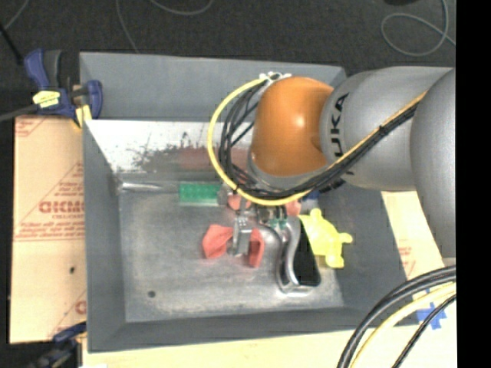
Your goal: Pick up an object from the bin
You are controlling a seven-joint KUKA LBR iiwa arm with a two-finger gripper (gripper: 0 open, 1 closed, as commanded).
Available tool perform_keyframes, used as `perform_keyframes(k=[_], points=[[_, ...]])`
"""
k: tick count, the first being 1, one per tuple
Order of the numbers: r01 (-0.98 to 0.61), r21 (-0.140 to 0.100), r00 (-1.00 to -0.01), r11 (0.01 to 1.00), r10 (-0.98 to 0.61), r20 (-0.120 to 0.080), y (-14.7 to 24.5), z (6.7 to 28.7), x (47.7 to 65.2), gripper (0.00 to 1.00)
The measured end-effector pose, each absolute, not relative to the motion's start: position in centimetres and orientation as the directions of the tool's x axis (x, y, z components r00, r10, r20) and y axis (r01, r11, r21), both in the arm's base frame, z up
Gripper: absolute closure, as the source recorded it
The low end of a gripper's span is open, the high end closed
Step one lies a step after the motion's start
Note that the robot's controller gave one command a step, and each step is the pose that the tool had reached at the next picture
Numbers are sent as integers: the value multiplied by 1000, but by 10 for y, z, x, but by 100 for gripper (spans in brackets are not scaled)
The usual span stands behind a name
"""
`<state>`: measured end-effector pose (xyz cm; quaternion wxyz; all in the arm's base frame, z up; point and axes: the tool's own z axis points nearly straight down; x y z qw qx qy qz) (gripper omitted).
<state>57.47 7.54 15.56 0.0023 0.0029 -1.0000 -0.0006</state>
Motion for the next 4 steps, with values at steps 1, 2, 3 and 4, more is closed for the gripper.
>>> perform_keyframes(k=[1, 2, 3, 4], points=[[-4, 2, -1000, 1000, -4, -3, 75, 161, 576, 0], [-100, 1, -995, 995, -100, -9, 64, 141, 574, 0], [-387, -1, -922, 922, -387, -2, 49, 109, 568, 0], [-605, -3, -796, 796, -605, -10, 23, 84, 574, 100]])
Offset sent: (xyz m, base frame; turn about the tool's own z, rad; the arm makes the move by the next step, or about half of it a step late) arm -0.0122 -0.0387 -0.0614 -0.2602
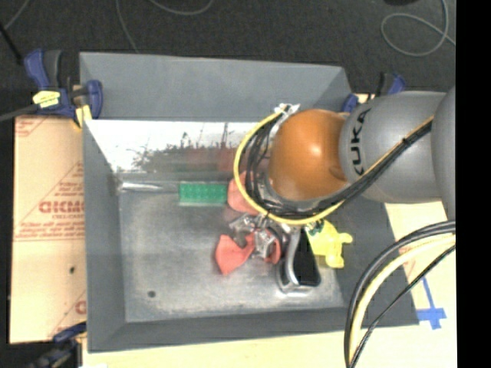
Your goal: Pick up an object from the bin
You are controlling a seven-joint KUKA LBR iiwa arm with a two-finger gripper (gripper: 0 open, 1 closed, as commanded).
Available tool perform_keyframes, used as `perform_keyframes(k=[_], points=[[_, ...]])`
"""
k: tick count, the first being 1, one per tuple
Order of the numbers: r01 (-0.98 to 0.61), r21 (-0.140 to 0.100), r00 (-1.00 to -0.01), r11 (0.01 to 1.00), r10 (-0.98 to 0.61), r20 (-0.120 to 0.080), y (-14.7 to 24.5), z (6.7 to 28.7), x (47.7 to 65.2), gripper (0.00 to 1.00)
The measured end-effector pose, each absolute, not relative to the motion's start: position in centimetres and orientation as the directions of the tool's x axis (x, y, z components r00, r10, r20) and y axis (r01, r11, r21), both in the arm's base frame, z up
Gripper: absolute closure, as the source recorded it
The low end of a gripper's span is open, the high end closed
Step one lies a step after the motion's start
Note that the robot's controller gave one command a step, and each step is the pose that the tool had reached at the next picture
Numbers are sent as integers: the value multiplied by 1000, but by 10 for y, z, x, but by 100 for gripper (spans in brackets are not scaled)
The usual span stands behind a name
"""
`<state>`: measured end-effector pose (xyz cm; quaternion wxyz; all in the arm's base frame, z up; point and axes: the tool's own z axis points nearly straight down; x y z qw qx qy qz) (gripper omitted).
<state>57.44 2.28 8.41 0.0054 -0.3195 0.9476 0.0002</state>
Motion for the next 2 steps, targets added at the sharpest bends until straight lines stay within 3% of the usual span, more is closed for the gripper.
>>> perform_keyframes(k=[1, 2], points=[[-605, -3, -796, 796, -605, -10, 23, 84, 574, 100], [-614, -9, -789, 790, -614, -18, 29, 271, 571, 100]])
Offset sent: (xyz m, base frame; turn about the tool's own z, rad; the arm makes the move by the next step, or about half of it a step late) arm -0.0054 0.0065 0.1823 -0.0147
